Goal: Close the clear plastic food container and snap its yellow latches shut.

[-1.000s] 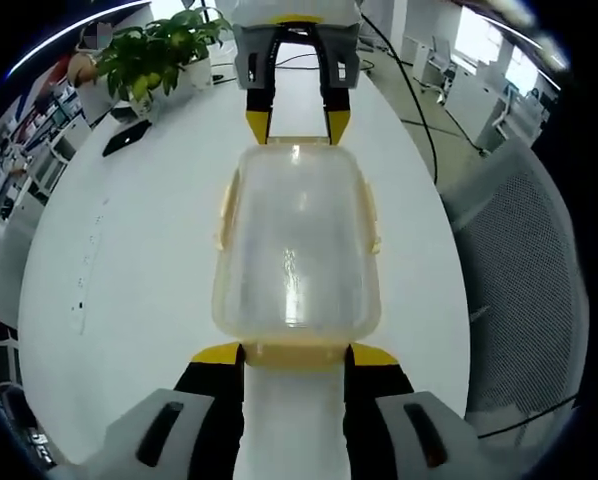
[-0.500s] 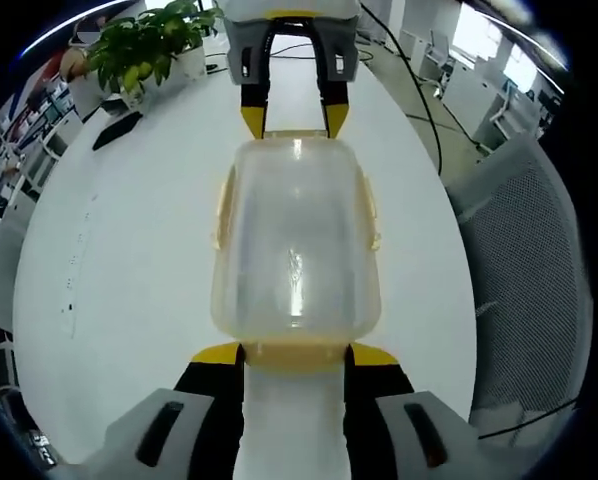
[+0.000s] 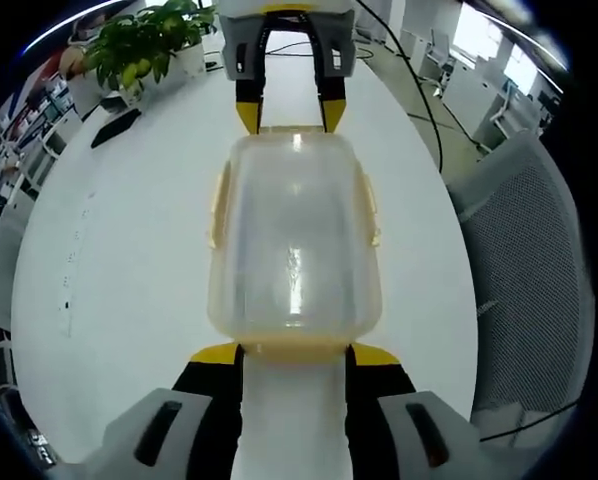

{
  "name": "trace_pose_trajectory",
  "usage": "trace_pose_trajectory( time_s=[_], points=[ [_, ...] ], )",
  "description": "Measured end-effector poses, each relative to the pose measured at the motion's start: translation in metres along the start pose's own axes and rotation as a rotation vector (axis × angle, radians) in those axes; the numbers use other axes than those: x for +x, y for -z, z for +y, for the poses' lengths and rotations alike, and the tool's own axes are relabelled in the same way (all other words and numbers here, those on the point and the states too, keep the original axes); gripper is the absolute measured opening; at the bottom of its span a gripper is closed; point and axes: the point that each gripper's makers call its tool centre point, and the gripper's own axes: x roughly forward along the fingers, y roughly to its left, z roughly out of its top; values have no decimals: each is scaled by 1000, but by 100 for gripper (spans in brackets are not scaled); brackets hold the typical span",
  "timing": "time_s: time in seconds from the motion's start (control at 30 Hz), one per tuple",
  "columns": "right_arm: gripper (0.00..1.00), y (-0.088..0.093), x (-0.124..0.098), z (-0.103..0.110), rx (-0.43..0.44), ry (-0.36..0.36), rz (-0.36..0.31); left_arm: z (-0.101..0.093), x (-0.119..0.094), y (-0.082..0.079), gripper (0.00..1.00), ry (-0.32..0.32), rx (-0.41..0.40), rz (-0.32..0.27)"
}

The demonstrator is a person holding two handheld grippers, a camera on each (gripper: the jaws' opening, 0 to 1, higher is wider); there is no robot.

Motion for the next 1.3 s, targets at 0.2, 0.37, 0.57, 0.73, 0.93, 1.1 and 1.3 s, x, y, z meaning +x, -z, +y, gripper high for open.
trace_pose_trajectory(
  time_s=[0.2,0.37,0.57,0.73,0.93,1.1,1.3],
  points=[
    [45,3,-5,0,14,22,-5,-3,-5,-2,37,-2,13,-21],
    [44,4,-15,-2,63,51,-43,-2,-11,-4,37,-19,-1,-32],
    [42,4,-26,-1,147,82,-83,3,-19,-2,37,-54,-68,-42],
    [42,1,-35,0,267,111,-160,6,-25,3,37,-95,-171,-48],
    [41,1,-38,3,345,140,-205,6,-27,4,37,-125,-274,-88],
    [41,0,-36,6,419,160,-245,4,-26,6,36,-146,-346,-116],
    [39,-4,-38,3,522,188,-312,4,-25,4,36,-169,-461,-160]
  ],
)
